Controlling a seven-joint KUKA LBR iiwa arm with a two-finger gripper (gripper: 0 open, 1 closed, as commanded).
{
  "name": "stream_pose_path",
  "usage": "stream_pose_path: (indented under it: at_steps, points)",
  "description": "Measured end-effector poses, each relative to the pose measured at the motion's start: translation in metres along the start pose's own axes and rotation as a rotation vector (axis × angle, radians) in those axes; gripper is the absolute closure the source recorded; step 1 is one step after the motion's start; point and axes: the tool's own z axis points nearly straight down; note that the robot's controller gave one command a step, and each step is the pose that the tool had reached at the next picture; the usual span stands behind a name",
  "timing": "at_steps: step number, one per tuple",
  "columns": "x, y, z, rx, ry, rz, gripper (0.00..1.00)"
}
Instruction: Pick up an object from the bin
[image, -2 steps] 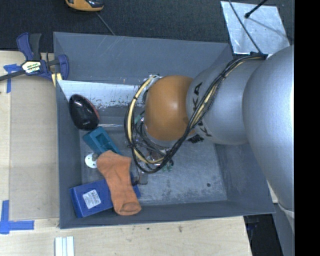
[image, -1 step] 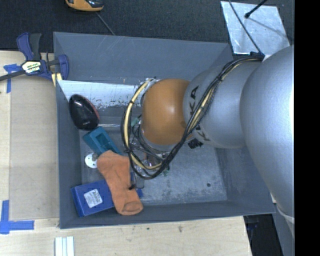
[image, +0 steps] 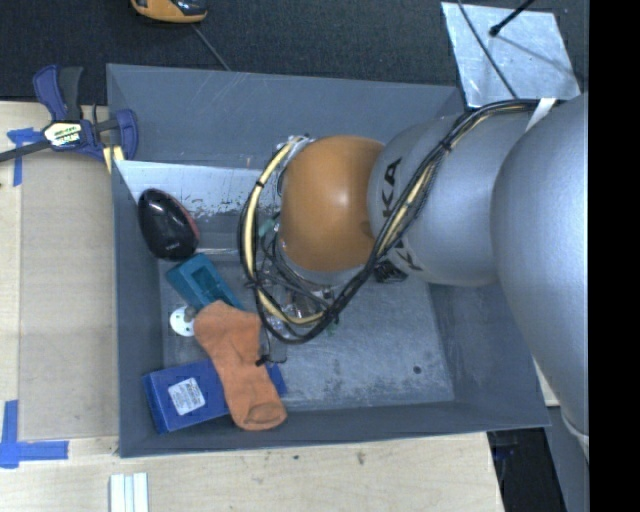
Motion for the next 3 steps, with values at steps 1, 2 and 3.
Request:
stream_pose_path:
  at_steps: [1, 2, 3]
  points:
    - [-0.004, 0.005, -0.003, 0.000, -0.002, -0.117, 0.00]
    - [-0.006, 0.013, 0.038, -0.001, -0.006, -0.243, 0.00]
    - [-0.010, 0.013, 0.068, 0.004, -0.003, -0.320, 1.00]
